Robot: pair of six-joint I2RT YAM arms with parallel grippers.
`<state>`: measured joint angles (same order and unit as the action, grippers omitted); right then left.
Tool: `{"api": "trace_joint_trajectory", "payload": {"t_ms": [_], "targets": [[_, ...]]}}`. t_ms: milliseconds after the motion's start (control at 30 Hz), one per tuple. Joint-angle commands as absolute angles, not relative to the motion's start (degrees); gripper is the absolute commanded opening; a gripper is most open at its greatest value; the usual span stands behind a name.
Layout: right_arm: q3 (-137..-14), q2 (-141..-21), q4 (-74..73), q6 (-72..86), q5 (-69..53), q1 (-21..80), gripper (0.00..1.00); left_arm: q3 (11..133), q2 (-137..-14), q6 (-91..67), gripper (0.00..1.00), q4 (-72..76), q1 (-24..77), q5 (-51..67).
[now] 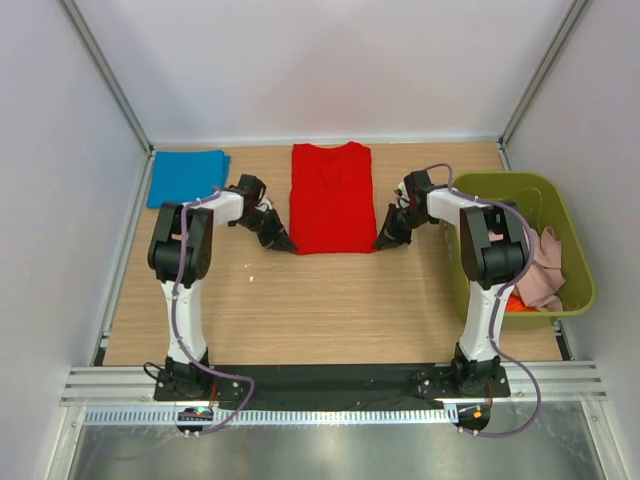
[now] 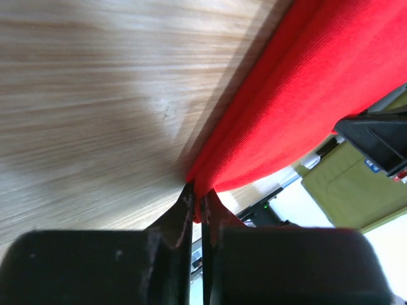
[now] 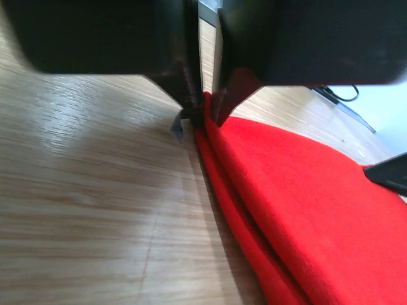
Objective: Fold and stack the t-shirts
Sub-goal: Fold the tshirt
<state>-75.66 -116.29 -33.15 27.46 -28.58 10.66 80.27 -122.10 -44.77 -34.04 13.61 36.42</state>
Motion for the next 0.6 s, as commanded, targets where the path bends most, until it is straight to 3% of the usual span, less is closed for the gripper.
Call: {"api": "trace_joint_trajectory", "payload": {"t_ms": [0,267,367,400,500,567], "targets": [[-73.04,-115.94,-33.13,26.55,-26.63,10.99,0.02,76.83,-121.30,-41.32,0.00,-35.24,14.06,32.44],[-58.39,-103.55,-35.51,27.51,-26.28,13.80,0.01,60.05,-107.33,-38.67,0.00,-37.53,15.64,29.97],[-53.37,-98.37,-35.68,28.47,-26.89,15.03,0.13,54.52,-101.70,-39.37,0.32,-37.62,16.69,30.50],[-52.74,-97.39,-36.21,28.30,-26.72,15.03,0.28,53.62,-100.65,-39.55,0.50,-37.62,16.87,30.59],[-53.69,-95.19,-39.10,25.59,-22.09,14.94,0.47,52.47,-96.43,-39.64,0.64,-38.76,16.70,28.83],[-56.32,-96.06,-40.68,23.83,-20.66,14.85,0.50,53.87,-95.01,-38.85,0.66,-39.72,16.79,27.25]]}}
